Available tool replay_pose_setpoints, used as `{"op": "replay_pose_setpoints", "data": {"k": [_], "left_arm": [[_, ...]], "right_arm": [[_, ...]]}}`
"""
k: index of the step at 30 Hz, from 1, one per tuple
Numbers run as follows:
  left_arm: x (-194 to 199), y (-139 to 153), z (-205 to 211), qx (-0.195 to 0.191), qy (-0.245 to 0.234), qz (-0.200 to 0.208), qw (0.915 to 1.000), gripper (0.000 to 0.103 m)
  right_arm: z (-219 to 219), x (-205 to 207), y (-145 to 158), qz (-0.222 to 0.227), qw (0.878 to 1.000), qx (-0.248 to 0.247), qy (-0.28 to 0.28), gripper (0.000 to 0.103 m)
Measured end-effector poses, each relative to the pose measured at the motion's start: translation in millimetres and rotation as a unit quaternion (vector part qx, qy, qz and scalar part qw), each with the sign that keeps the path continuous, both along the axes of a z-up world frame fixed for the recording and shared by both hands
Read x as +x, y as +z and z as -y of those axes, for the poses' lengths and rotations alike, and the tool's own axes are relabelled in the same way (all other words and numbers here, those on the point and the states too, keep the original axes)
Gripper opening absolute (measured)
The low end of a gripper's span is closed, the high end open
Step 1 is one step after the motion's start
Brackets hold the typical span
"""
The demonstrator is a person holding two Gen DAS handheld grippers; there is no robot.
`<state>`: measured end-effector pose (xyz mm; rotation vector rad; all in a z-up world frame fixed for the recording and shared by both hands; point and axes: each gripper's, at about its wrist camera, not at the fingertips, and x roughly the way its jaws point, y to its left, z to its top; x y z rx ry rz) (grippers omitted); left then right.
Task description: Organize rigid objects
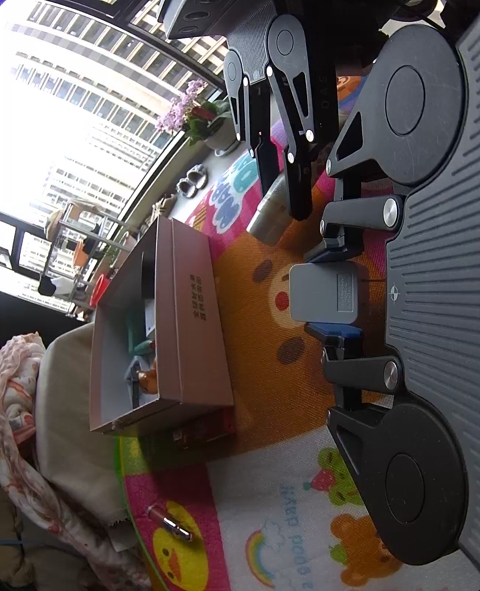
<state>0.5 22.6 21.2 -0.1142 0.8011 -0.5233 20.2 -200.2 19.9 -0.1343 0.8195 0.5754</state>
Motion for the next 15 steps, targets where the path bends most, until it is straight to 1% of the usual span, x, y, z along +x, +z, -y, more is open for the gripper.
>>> {"op": "replay_pose_setpoints", "data": {"k": [2, 3, 4, 5, 7, 9, 10, 12, 14, 15], "left_arm": [[2, 15, -3, -0.01, 0.0, 0.015, 0.9998, 0.037], [4, 26, -4, -0.011, -0.002, 0.028, 0.9995, 0.037], [7, 41, -4, -0.008, -0.002, 0.052, 0.9986, 0.037], [10, 56, -4, -0.005, -0.002, 0.076, 0.9971, 0.037], [21, 89, -4, -0.005, 0.002, 0.13, 0.9915, 0.037], [34, 113, -5, -0.011, 0.012, 0.173, 0.9849, 0.037], [41, 121, -6, -0.014, 0.02, 0.187, 0.982, 0.037], [61, 131, -6, -0.02, 0.037, 0.196, 0.9796, 0.037], [81, 129, -2, -0.022, 0.049, 0.189, 0.9805, 0.037], [90, 124, 2, -0.016, 0.052, 0.183, 0.9816, 0.037]], "right_arm": [[6, -2, 16, 0.008, 1.0, 0.028, -0.003, 0.034], [9, -1, 27, 0.019, 0.999, 0.041, -0.007, 0.031], [13, 0, 42, 0.033, 0.998, 0.057, -0.011, 0.026], [16, 3, 57, 0.048, 0.996, 0.07, -0.015, 0.026], [21, 11, 88, 0.089, 0.992, 0.088, -0.029, 0.026], [22, 22, 116, 0.128, 0.986, 0.101, -0.039, 0.026], [21, 29, 128, 0.145, 0.982, 0.109, -0.042, 0.026], [18, 47, 146, 0.162, 0.978, 0.125, -0.05, 0.026], [13, 68, 157, 0.174, 0.974, 0.137, -0.058, 0.026], [9, 77, 158, 0.178, 0.972, 0.138, -0.064, 0.026]]}}
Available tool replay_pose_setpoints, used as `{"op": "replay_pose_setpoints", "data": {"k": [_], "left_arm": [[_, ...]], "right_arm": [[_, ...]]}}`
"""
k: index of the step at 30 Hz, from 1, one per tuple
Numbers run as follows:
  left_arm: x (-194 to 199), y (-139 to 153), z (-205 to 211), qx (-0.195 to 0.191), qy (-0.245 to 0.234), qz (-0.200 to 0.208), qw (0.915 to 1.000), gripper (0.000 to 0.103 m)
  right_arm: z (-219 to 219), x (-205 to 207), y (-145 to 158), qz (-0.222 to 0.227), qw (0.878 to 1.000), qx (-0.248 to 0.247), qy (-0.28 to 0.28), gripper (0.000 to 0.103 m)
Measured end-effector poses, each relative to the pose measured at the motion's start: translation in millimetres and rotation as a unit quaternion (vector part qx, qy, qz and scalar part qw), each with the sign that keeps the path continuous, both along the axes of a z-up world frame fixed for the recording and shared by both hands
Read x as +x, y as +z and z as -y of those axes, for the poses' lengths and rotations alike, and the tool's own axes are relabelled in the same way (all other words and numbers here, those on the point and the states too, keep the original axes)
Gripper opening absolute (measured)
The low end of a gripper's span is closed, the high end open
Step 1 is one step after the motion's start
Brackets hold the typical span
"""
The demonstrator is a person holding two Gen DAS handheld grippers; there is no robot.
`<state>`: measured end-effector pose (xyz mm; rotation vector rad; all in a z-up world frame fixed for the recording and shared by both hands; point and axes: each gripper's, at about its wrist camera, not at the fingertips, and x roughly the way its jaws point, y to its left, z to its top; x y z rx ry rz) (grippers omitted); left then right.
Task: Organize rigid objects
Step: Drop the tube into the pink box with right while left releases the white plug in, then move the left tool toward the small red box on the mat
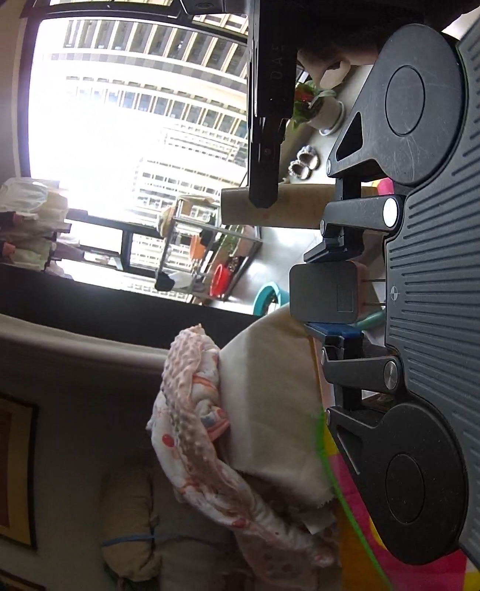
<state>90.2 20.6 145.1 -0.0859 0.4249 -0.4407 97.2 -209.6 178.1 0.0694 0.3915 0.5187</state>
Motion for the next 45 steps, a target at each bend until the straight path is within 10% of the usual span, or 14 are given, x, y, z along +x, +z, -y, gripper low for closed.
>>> {"op": "replay_pose_setpoints", "data": {"k": [16, 25, 30, 45], "left_arm": [[56, -89, 22, 0.081, -0.009, -0.084, 0.9931, 0.037], [43, -59, -37, 0.034, 0.076, -0.026, 0.9962, 0.038], [44, -65, -91, 0.017, 0.142, -0.066, 0.9875, 0.038], [40, -118, -89, 0.009, 0.082, -0.178, 0.9807, 0.038]], "right_arm": [[-29, 114, -102, -0.149, 0.987, 0.005, -0.056, 0.026], [-22, 60, -93, -0.063, 0.994, -0.045, -0.079, 0.039], [-25, 6, -111, -0.02, 0.991, -0.106, -0.077, 0.048], [-32, -61, -179, -0.082, 0.988, -0.121, -0.054, 0.059]]}}
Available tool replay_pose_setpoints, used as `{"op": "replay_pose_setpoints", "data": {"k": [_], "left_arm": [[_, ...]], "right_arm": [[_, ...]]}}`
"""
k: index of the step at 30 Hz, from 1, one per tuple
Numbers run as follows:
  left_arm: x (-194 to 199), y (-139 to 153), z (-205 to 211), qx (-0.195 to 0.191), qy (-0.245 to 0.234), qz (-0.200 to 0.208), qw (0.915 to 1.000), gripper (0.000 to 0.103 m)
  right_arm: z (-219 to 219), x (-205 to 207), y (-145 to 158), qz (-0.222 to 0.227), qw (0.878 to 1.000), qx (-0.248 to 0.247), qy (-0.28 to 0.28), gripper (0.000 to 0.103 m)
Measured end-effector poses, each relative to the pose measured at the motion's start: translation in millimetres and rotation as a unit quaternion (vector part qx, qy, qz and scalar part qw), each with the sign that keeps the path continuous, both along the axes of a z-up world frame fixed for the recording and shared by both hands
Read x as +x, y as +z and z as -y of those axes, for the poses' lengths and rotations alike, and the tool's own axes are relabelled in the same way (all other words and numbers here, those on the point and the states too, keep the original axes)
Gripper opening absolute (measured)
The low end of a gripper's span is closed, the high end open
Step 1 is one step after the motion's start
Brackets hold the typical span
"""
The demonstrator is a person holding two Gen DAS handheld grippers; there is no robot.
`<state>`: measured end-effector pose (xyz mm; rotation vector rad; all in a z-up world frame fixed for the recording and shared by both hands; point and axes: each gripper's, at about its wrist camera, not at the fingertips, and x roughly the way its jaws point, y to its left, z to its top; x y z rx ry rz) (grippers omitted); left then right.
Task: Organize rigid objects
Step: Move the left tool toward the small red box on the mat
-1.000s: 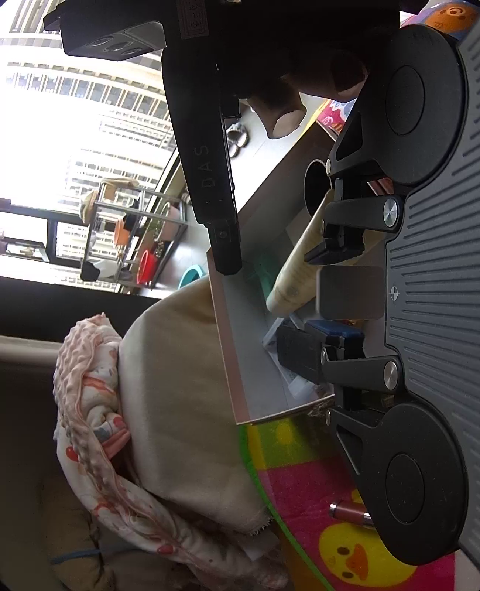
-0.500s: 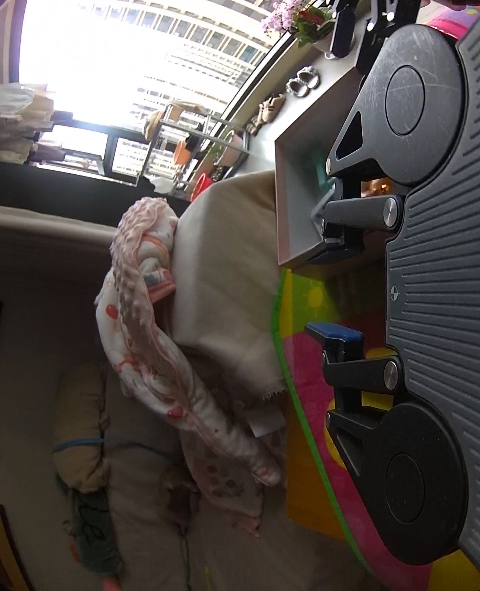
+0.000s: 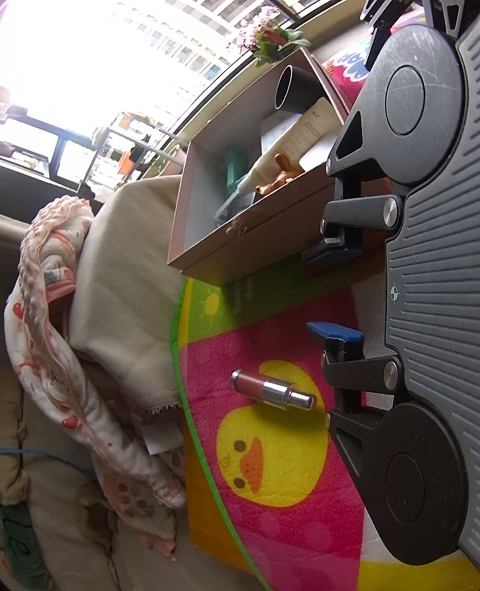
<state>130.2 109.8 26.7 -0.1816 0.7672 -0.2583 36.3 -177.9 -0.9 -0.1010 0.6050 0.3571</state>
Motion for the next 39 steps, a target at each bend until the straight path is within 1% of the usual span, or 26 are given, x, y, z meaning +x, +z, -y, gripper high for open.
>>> {"op": "replay_pose_setpoints", "data": {"k": [2, 5, 7, 8, 12, 17, 20, 22, 25, 28, 31, 32, 33, 34, 35, 37, 39], "left_arm": [[2, -3, 6, -0.004, -0.026, -0.017, 0.9995, 0.038], [3, -10, 19, 0.012, -0.05, -0.034, 0.9981, 0.038], [3, -13, 26, 0.019, -0.06, -0.036, 0.9973, 0.038], [3, -13, 29, 0.022, -0.063, -0.032, 0.9972, 0.037], [7, -12, 31, 0.035, -0.064, -0.029, 0.9969, 0.037], [9, -13, 30, 0.049, -0.065, -0.025, 0.9964, 0.05], [7, -12, 33, 0.07, -0.066, -0.014, 0.9953, 0.056], [7, -12, 34, 0.084, -0.062, -0.007, 0.9945, 0.059], [6, -10, 35, 0.114, -0.054, 0.006, 0.992, 0.063], [6, -9, 34, 0.14, -0.043, 0.011, 0.9892, 0.063], [7, -13, 32, 0.167, -0.038, -0.001, 0.9852, 0.056], [6, -15, 30, 0.165, -0.04, -0.003, 0.9855, 0.056], [4, -15, 28, 0.153, -0.042, -0.001, 0.9873, 0.056], [3, -15, 25, 0.133, -0.049, -0.003, 0.9899, 0.056], [0, -15, 22, 0.111, -0.055, -0.004, 0.9922, 0.051], [-5, -14, 17, 0.083, -0.068, 0.003, 0.9942, 0.047], [-11, -13, 11, 0.054, -0.086, 0.005, 0.9948, 0.047]], "right_arm": [[2, 3, -2, -0.012, 1.0, 0.004, -0.001, 0.059], [5, 4, -3, -0.019, 1.0, 0.012, -0.008, 0.059], [5, 6, -3, -0.022, 1.0, 0.015, -0.01, 0.059], [5, 6, -3, -0.022, 1.0, 0.014, -0.01, 0.059], [5, 7, -3, -0.027, 0.999, 0.013, -0.013, 0.059], [5, 10, -5, -0.036, 0.999, 0.014, -0.02, 0.06], [5, 11, -5, -0.036, 0.999, 0.014, -0.021, 0.061], [5, 11, -5, -0.036, 0.999, 0.014, -0.023, 0.062], [6, 11, -5, -0.037, 0.999, 0.016, -0.025, 0.063], [7, 11, -5, -0.038, 0.999, 0.018, -0.026, 0.063], [7, 12, -5, -0.04, 0.999, 0.019, -0.027, 0.064], [8, 12, -5, -0.04, 0.999, 0.02, -0.027, 0.064], [8, 12, -5, -0.041, 0.999, 0.021, -0.027, 0.064], [8, 12, -5, -0.041, 0.999, 0.021, -0.028, 0.064], [8, 12, -5, -0.041, 0.999, 0.022, -0.028, 0.064], [9, 13, -5, -0.042, 0.998, 0.022, -0.028, 0.065], [9, 13, -6, -0.042, 0.998, 0.022, -0.029, 0.065]]}}
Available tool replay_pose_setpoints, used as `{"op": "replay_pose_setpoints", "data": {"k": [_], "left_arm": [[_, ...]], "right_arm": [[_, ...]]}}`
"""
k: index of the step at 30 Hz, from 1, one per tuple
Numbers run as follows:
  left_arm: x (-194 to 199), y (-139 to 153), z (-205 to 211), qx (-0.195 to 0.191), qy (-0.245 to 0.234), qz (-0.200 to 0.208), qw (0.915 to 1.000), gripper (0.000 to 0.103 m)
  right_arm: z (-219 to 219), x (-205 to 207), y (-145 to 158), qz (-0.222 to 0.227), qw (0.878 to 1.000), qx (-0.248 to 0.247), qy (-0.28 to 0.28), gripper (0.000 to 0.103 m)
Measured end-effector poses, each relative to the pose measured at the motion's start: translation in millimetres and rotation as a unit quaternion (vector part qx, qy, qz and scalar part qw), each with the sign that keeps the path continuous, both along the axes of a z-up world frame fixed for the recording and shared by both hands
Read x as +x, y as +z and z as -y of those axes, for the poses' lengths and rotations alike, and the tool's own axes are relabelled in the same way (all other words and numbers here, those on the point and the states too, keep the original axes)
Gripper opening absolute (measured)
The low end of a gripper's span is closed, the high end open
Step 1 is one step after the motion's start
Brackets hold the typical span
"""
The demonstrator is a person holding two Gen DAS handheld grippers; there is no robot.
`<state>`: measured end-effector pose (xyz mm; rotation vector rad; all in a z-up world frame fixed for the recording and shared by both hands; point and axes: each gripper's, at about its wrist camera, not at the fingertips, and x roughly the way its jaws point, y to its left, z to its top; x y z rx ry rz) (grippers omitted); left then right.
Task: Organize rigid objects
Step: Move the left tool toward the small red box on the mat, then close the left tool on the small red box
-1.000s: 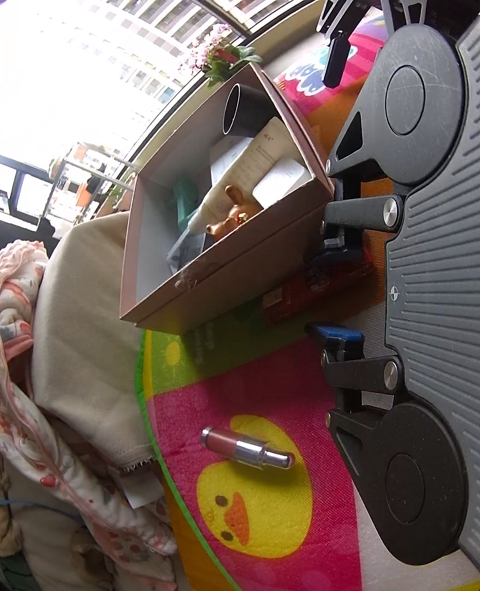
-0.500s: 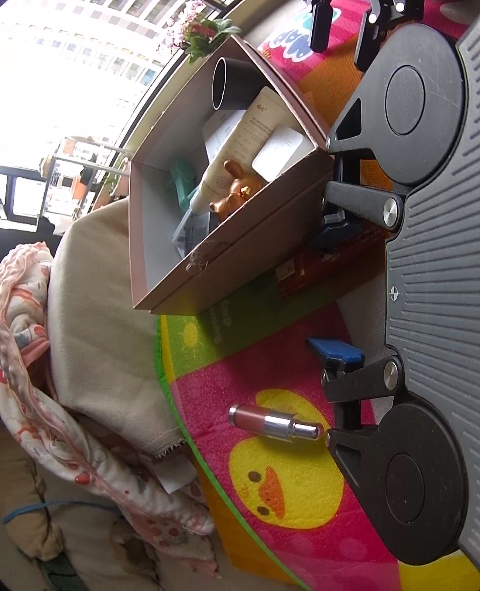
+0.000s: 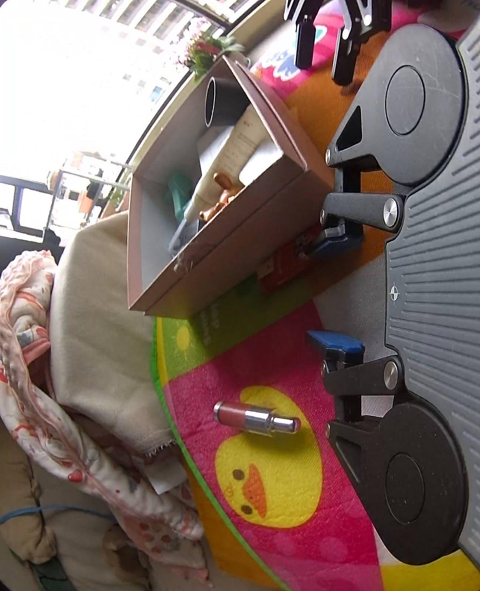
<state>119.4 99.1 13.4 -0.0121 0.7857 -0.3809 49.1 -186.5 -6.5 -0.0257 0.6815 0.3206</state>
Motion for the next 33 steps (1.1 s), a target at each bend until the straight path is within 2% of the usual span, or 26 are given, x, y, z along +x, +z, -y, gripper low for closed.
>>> {"op": "replay_pose_setpoints", "data": {"k": [3, 9, 12, 15, 21, 23, 28, 33], "left_arm": [[-8, -1, -1, -0.018, -0.027, -0.005, 0.9995, 0.047], [-20, -4, 22, 0.02, -0.079, 0.006, 0.9966, 0.048], [-21, -4, 31, 0.058, -0.075, 0.015, 0.9954, 0.051], [-19, -5, 31, 0.069, -0.074, 0.016, 0.9947, 0.051], [-9, -3, 14, 0.092, -0.001, 0.015, 0.9956, 0.052], [-6, -3, 8, 0.086, 0.012, 0.013, 0.9962, 0.049], [-7, 0, 12, 0.054, -0.012, 0.012, 0.9984, 0.049], [3, -1, 27, 0.069, -0.006, 0.026, 0.9972, 0.049]], "right_arm": [[0, 0, 0, 0.0, 1.0, 0.0, 0.0, 0.065], [-1, 1, -1, -0.001, 1.0, -0.003, 0.0, 0.066], [-1, 1, -1, -0.001, 1.0, -0.004, -0.001, 0.066], [-1, 1, -2, -0.001, 1.0, -0.003, -0.001, 0.066], [-1, 1, -2, -0.001, 1.0, -0.003, -0.001, 0.066], [-1, 1, -1, -0.001, 1.0, -0.003, -0.001, 0.066], [-1, 1, -1, -0.001, 1.0, -0.004, -0.001, 0.067], [-1, 1, -1, -0.001, 1.0, -0.004, -0.001, 0.067]]}}
